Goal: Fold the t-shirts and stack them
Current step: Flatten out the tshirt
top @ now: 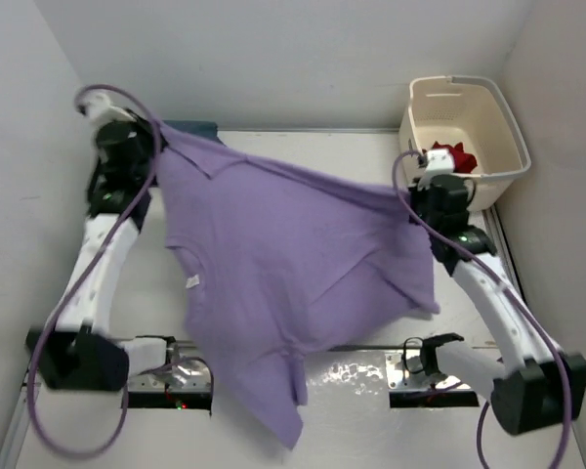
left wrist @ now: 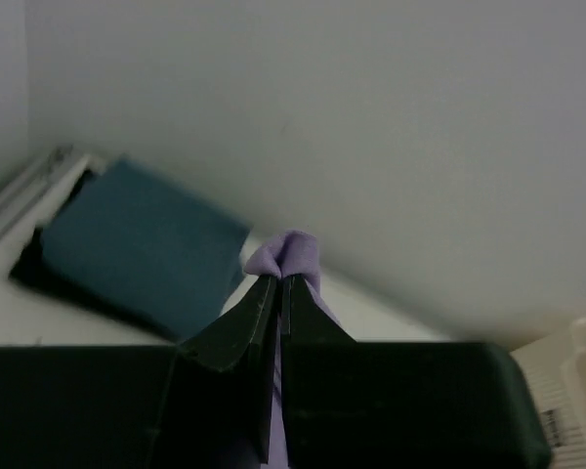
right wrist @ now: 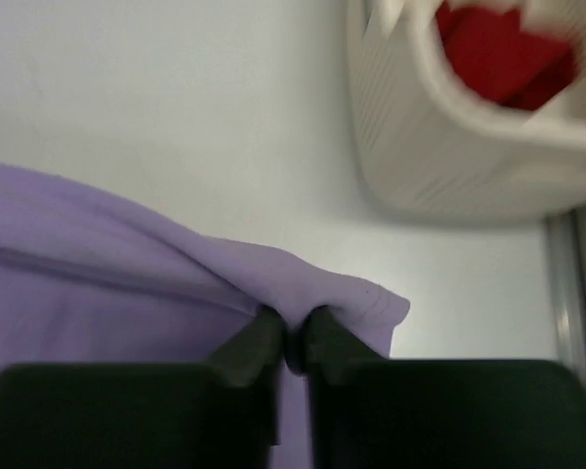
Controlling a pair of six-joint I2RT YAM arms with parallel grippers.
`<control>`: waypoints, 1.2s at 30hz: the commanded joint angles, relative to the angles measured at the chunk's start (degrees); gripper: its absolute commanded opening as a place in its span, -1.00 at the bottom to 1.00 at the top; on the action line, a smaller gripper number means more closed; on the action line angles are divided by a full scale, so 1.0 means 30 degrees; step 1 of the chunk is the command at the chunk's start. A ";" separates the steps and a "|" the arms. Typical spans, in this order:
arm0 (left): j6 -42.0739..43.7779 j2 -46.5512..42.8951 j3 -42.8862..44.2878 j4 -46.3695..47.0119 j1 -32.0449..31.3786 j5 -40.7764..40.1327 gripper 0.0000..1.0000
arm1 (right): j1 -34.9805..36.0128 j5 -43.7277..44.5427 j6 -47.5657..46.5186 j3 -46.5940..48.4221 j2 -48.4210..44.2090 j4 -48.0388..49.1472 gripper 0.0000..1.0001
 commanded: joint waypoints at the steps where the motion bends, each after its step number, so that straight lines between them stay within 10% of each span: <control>1: -0.0100 0.3136 -0.2388 0.3514 0.0062 -0.1015 -0.78 | -0.0066 -0.0820 0.0874 -0.2120 0.2895 0.3188 -0.64; 5: 0.0284 0.9402 0.1678 -0.0981 0.0062 -0.0870 0.43 | -0.0534 -0.0586 0.1308 0.0232 0.8313 0.2469 0.59; 6: 0.0225 1.1910 0.3157 -0.2498 0.0062 -0.0782 0.43 | -0.0564 -0.0848 0.1254 0.1061 0.9088 0.0547 0.98; 12: 0.0665 1.1473 0.3500 -0.2838 0.0062 0.1268 0.46 | -0.0564 -0.2549 0.2101 0.0722 0.8048 -0.0290 0.98; 14: 0.0138 0.9575 0.1690 -0.2369 0.0033 0.2084 0.81 | -0.0535 -0.2551 0.2744 -0.0242 0.7603 -0.0963 0.98; 36: -0.4053 0.6251 -1.0538 -0.0933 -0.3161 0.3877 0.86 | -0.0652 -0.2843 0.5179 0.1831 1.5568 0.2079 0.65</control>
